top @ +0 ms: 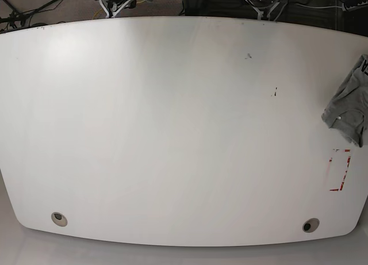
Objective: Fold the T-shirt properly
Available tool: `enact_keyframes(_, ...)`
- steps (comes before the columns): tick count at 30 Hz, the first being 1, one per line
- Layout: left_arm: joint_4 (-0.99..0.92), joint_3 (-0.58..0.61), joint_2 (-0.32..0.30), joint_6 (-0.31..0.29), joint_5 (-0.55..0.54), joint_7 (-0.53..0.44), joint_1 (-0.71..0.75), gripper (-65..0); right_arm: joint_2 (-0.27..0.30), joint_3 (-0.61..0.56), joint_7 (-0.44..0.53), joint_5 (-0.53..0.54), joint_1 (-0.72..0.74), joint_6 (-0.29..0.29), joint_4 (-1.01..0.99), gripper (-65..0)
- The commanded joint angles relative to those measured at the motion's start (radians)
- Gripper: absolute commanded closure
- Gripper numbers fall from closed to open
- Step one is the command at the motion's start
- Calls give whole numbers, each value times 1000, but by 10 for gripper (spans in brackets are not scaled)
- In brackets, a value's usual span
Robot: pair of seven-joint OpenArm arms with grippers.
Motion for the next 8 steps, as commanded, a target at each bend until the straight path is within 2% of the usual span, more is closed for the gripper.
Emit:
enact_keyframes(1,4,-2,-6,5,-5,0,3,-396,2,-19,11,-32,-4,10,2,-130)
enact_keyframes(8,0,-2,-4,5,-5,0,8,-396,-24,-28,11,-49,-7,10,2,-130)
